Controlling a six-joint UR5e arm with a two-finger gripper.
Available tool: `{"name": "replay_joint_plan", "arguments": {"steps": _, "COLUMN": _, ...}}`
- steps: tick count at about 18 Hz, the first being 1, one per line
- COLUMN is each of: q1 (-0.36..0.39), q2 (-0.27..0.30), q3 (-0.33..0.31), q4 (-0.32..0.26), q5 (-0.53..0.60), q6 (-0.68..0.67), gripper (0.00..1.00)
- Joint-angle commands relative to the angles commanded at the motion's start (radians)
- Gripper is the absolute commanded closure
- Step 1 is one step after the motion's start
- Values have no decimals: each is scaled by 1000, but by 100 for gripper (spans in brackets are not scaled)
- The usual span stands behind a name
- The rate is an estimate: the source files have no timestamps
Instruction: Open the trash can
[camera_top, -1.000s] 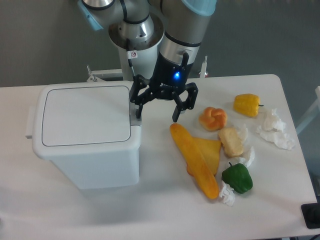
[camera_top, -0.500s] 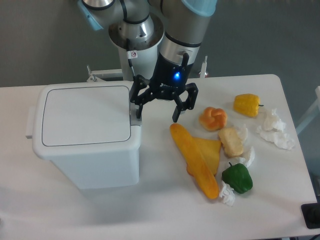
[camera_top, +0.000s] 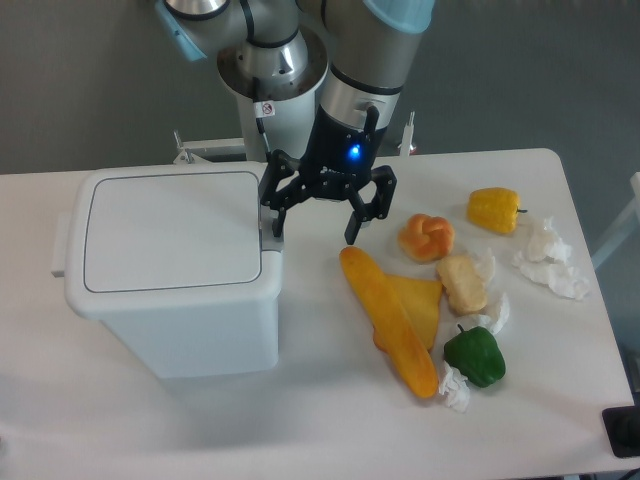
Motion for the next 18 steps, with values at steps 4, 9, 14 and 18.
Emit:
{"name": "replay_joint_plan", "arguments": {"steps": 4, "q1": 0, "q2": 0, "q3": 2, "q4": 0, "q5": 0, "q6": 0, "gripper": 0}}
{"name": "replay_joint_plan", "arguments": {"steps": 9, "q1": 9, "q2": 5, "q3": 17, "q4": 0, "q5": 0, "q6": 5, "gripper": 0}}
{"name": "replay_joint_plan", "arguments": {"steps": 14, "q1": 29, "q2": 26, "q3": 52, "q4": 6, "q5": 8, "q6": 35, "gripper": 0}}
{"name": "replay_joint_plan", "arguments": {"steps": 18, "q1": 44, "q2": 38, "q3": 61, "q4": 8, "q5": 29, "q6": 107, "gripper": 0}}
